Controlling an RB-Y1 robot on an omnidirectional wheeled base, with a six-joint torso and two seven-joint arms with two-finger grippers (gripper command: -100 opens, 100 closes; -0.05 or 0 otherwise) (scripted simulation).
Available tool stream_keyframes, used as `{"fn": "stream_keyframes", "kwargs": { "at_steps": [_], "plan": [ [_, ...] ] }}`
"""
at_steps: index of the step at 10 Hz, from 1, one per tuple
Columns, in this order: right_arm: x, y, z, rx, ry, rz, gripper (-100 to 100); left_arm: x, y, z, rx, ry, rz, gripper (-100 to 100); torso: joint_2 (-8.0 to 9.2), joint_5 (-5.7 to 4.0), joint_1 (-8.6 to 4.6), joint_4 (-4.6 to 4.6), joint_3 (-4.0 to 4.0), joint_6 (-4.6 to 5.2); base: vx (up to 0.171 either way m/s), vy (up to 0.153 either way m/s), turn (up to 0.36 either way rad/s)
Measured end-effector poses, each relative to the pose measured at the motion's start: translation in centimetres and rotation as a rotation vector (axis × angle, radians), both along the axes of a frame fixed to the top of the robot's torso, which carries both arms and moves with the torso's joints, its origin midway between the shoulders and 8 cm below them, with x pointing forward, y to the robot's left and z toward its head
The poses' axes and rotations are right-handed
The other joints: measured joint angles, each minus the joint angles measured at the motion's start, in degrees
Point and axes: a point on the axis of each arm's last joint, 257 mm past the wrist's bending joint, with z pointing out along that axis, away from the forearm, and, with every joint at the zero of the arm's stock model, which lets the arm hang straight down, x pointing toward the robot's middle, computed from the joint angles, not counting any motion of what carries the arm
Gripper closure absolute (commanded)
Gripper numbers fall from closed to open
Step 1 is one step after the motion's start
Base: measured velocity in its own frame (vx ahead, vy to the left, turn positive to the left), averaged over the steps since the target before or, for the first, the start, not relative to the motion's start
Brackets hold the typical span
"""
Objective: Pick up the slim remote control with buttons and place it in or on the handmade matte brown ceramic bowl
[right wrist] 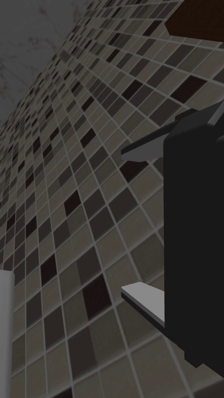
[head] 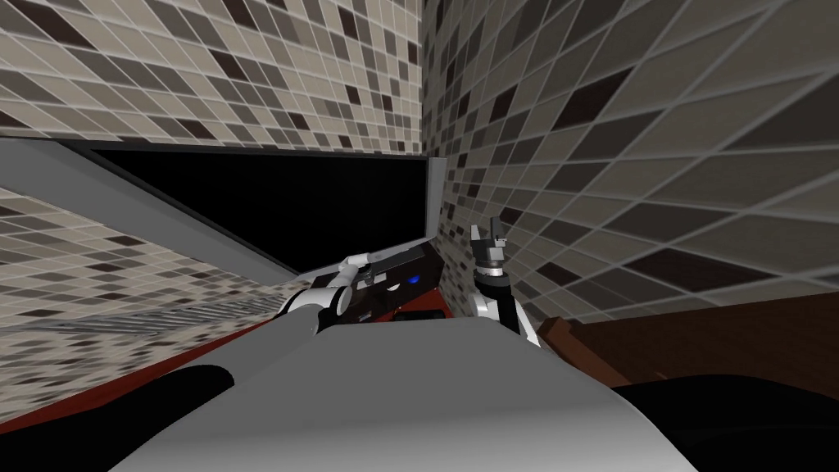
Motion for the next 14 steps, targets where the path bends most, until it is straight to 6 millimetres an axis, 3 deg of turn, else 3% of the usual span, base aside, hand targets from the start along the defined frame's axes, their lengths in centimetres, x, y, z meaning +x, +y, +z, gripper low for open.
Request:
{"fn": "stream_keyframes", "kwargs": {
  "at_steps": [3, 9, 10, 14],
  "plan": [
    [0.0, 0.0, 0.0, 0.000, 0.000, 0.000, 0, -0.6, 0.4, 0.7, -0.005, 0.032, -0.002, 100, -0.01, -0.02, 0.11, 0.03, 0.01, -0.03, -0.018, 0.087, 0.020],
    [0.0, 0.0, 0.0, 0.000, 0.000, 0.000, 0, 0.4, 2.0, 4.1, -0.003, 0.043, -0.004, 100, 0.42, -0.03, 0.03, 0.19, 0.29, -0.06, -0.083, 0.095, 0.042],
    [0.0, 0.0, 0.0, 0.000, 0.000, 0.000, 0, 0.3, 2.0, 4.2, -0.003, 0.047, -0.003, -100, 0.27, -0.03, -0.10, 0.17, 0.22, -0.03, -0.007, 0.006, 0.001],
    [0.0, 0.0, 0.0, 0.000, 0.000, 0.000, 0, 0.3, 2.0, 4.2, -0.003, 0.047, -0.003, -100, 0.15, -0.06, -0.24, 0.13, 0.14, -0.03, -0.009, 0.001, 0.009]
  ]
}}
